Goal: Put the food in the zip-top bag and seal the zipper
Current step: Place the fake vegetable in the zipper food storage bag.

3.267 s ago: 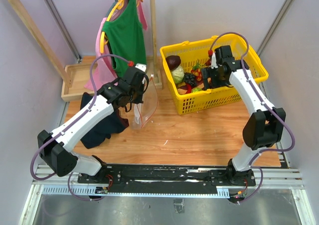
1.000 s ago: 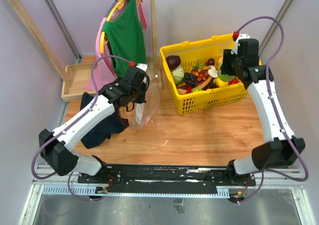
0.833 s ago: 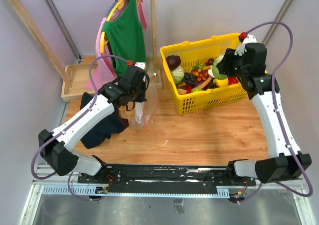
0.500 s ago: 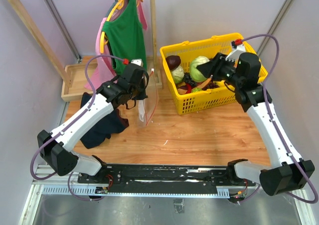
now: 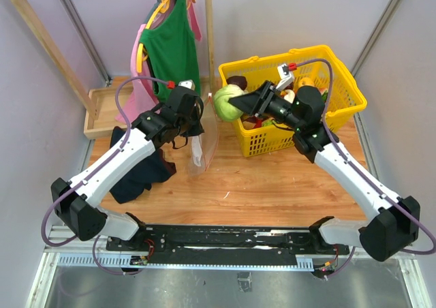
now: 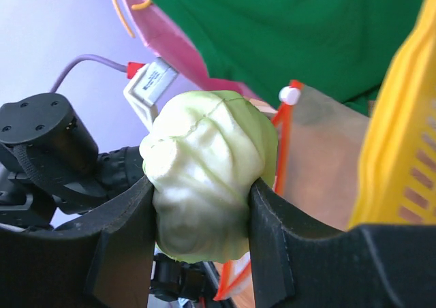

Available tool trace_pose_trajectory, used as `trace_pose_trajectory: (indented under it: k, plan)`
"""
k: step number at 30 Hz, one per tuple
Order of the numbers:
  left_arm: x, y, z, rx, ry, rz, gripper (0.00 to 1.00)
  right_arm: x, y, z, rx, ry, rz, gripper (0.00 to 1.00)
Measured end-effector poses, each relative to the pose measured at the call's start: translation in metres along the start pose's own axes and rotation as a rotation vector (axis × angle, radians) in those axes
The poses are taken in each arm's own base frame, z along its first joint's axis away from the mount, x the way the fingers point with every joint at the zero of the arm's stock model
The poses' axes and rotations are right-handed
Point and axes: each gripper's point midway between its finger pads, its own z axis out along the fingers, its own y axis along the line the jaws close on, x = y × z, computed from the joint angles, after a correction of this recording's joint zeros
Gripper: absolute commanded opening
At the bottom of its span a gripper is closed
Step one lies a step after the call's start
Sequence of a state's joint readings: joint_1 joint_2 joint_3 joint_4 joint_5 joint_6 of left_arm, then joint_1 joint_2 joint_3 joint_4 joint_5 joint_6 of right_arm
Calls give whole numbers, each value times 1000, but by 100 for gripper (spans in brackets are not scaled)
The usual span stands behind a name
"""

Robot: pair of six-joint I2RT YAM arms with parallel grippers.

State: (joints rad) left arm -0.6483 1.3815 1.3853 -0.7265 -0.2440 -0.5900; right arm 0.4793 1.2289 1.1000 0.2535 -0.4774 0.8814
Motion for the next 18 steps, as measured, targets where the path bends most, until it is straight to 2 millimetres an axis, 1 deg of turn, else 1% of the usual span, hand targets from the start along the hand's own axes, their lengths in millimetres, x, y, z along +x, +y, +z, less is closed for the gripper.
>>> trace_pose_trajectory:
  k: [4,7,11,14,18]
  plan:
    - [1,-3,0,14,5,-8,0,14,11,14,-59,34,43,8]
    - [-1,-6,-1,26,0,-19,0,24,11,24,-77,59,80,8]
    - [-2,-8,-4,47,-9,-29,0,43,3,34,-78,102,131,5]
    - [-4,-9,-7,54,-20,-35,0,57,-3,37,-60,136,154,2]
    - [-6,-8,-12,61,-33,-45,0,64,-14,36,-11,156,158,1]
